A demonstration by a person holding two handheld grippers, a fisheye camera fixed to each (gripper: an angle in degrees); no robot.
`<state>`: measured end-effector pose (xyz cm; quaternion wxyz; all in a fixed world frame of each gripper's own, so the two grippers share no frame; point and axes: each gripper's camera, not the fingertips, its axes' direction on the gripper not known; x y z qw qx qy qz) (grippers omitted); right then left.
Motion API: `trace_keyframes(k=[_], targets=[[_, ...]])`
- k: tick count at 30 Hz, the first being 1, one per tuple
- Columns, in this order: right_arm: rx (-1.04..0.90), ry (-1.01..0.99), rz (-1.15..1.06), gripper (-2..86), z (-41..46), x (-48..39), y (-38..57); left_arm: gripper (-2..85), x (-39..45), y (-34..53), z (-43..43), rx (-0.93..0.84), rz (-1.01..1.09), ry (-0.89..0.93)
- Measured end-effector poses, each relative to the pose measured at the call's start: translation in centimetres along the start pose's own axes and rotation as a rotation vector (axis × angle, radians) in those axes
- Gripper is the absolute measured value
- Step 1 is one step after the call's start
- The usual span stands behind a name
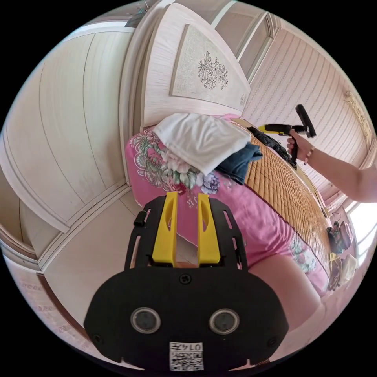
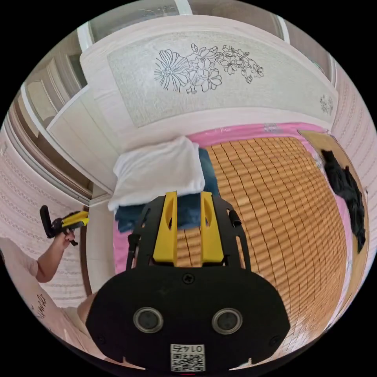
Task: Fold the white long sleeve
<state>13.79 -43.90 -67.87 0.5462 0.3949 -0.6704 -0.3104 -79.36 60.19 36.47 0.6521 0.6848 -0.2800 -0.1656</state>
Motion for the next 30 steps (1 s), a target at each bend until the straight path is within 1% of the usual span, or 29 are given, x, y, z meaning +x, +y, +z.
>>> trace_keyframes(k=[1, 3, 4, 6, 7, 8, 9, 10, 11, 12, 13, 14, 15, 16, 18, 21, 24, 27, 30], targets=[[-0.031, 0.016, 0.019, 8.6, -0.8, -0.1, 3.1, 6.7, 1.6, 1.8, -1.8, -0.007, 0.007, 0.026], [-0.172, 0.091, 0.144, 7.4, -4.3, -0.8, 16.0, 5.2, 4.3, 4.2, -4.5, 0.008, 0.014, 0.057], [-0.204, 0.106, 0.180, 7.2, -5.3, -1.1, 19.2, 4.3, 6.5, 5.4, -6.2, 0.029, 0.023, 0.069], [-0.313, 0.172, 0.367, 6.9, -10.2, -2.6, 31.2, 3.6, 10.3, 6.1, -8.1, 0.045, 0.082, 0.121], [-0.330, 0.187, 0.421, 6.8, -11.5, -3.0, 34.0, 3.2, 13.1, 6.0, -8.9, 0.049, 0.141, 0.175], [-0.353, 0.206, 0.538, 6.7, -14.2, -3.7, 39.3, 3.1, 14.6, 5.8, -9.2, 0.052, 0.183, 0.207], [-0.339, 0.225, 0.642, 6.7, -17.0, -4.4, 44.1, 2.8, 17.9, 5.4, -9.8, 0.050, 0.281, 0.275], [-0.325, 0.241, 0.686, 6.6, -18.4, -4.7, 46.3, 2.5, 21.2, 4.8, -10.3, 0.036, 0.385, 0.333], [-0.295, 0.290, 0.767, 6.6, -21.1, -5.5, 50.6, 2.3, 23.0, 4.5, -10.7, 0.034, 0.440, 0.360], [-0.254, 0.349, 0.838, 6.7, -23.5, -6.3, 54.7, 1.6, 26.7, 4.1, -11.5, 0.034, 0.550, 0.398], [-0.235, 0.377, 0.876, 6.7, -24.6, -6.7, 56.7, 1.2, 30.4, 3.8, -12.3, 0.024, 0.651, 0.407], [-0.198, 0.417, 0.957, 6.7, -26.5, -7.5, 60.6, 1.2, 32.2, 3.7, -12.7, 0.013, 0.703, 0.416], [-0.148, 0.437, 1.031, 6.8, -28.1, -8.3, 64.3, 1.3, 35.7, 3.8, -13.6, 0.003, 0.801, 0.450], [-0.119, 0.446, 1.066, 6.8, -28.8, -8.8, 66.1, 1.5, 39.0, 4.0, -14.6, 0.008, 0.874, 0.484], [-0.013, 0.469, 1.181, 6.8, -30.8, -10.5, 72.7, 2.3, 43.3, 4.5, -16.2, 0.024, 0.935, 0.530], [0.075, 0.456, 1.274, 7.0, -32.0, -11.8, 79.7, 4.7, 50.1, 6.1, -18.1, 0.043, 0.998, 0.575], [0.157, 0.438, 1.338, 7.6, -33.2, -12.3, 85.6, 6.3, 56.8, 8.0, -18.9, 0.000, 1.044, 0.617], [0.216, 0.459, 1.364, 7.8, -34.8, -12.3, 90.7, 6.5, 63.6, 9.8, -18.8, -0.063, 1.082, 0.663], [0.211, 0.538, 1.359, 8.3, -36.1, -11.9, 95.0, 6.9, 70.9, 11.9, -18.3, -0.105, 1.149, 0.687]])
